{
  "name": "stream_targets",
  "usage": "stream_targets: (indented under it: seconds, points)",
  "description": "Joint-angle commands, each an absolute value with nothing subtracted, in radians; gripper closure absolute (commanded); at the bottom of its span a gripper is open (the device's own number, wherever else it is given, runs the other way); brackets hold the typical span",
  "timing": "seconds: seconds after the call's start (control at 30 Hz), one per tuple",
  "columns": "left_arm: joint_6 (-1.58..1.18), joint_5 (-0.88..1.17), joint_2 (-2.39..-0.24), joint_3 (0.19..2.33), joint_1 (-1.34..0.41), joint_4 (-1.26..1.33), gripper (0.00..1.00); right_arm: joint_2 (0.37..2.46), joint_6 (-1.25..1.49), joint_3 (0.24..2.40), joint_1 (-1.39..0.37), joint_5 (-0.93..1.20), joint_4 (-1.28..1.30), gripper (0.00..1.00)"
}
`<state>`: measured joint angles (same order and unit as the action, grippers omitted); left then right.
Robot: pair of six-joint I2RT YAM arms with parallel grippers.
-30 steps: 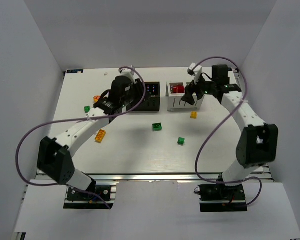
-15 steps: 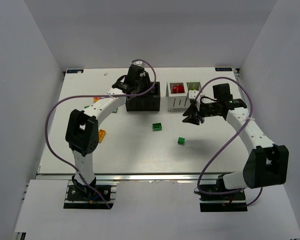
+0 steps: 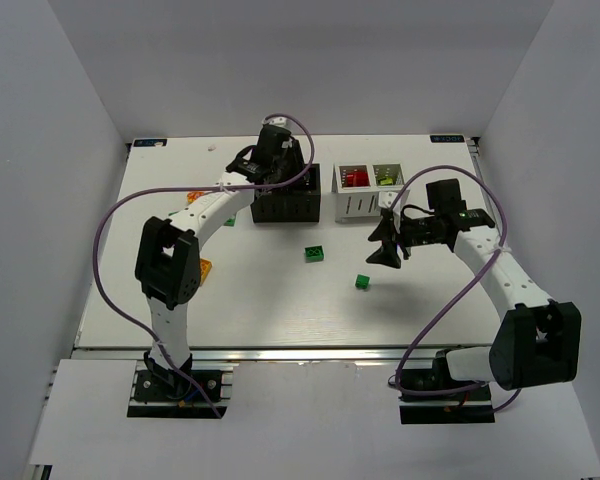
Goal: Sort the legos into containers by color
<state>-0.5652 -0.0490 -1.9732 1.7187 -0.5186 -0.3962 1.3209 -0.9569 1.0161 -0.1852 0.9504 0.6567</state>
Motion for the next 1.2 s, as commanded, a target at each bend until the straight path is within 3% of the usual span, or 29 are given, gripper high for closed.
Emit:
stream_targets:
  seconds: [0.0,0.2,0.43,0.67,0.93,1.17]
  points:
    - [-0.561,-0.075,-1.962,1.766,-0.515,-0.417,0.47,1.298,-0.934,1.002,-0.186,0.933,0.667,0.35]
    - [-0.560,-0.078,-1.956,1.793,-0.514,-0.422,0.36,1.292,-0.922,0.963,-0.206,0.870,0.672,0.32]
    - [-0.558,-0.077,-1.858,1.740,-0.514,-0.397,0.35,1.293,-0.905,0.933,-0.235,0.792,0.673,0.32]
    - [-0.587,-0.100,-1.577,1.439,-0.500,-0.328,0.33,1.267,-0.822,0.845,-0.322,0.644,0.591,0.34]
    - [-0.656,-0.173,-1.249,1.045,-0.462,-0.308,0.18,1.272,-0.756,0.821,-0.330,0.502,0.473,0.33]
    - [-0.696,-0.176,-1.126,0.905,-0.449,-0.331,0.15,1.262,-0.779,0.808,-0.330,0.489,0.422,0.26]
